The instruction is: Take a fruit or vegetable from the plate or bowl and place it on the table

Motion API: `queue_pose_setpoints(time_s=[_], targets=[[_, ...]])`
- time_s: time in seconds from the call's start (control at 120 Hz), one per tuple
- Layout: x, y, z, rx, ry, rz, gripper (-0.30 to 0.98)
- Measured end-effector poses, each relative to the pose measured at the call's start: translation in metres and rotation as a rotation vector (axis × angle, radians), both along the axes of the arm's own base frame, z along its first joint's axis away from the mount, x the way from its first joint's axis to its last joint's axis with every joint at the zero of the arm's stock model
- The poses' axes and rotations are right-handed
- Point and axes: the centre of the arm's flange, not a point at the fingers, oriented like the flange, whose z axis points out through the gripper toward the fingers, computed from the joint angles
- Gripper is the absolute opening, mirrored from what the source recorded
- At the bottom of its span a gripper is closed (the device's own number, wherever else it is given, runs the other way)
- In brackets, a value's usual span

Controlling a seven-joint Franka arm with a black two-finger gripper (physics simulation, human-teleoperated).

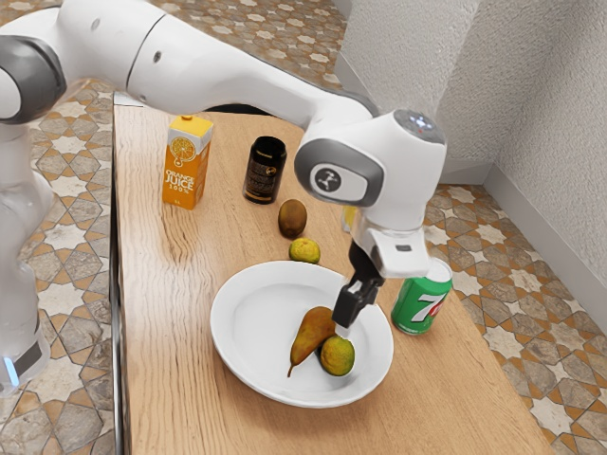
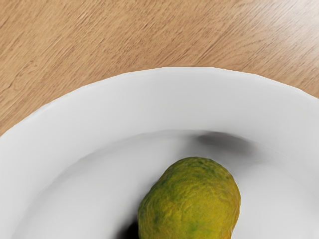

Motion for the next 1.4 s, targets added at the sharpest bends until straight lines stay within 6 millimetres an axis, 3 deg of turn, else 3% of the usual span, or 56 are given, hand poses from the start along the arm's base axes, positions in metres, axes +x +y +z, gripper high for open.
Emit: queue_pose_setpoints(time_s=[0.117, 0.225, 0.542, 1.0, 1.4], targets=[[-0.015, -0.025, -0.002, -0.002, -0.002, -0.053, 0.69], [-0.021, -0.034, -0.006, -0.002, -0.002, -0.075, 0.69], [-0.015, -0.011, -0.017, 0.0, 0.004, -0.042, 0.69], [-0.033, -0.039, -0.04, -0.009, 0.024, -0.098, 0.69], [-0.016, -0.013, -0.051, -0.006, 0.031, -0.054, 0.69]])
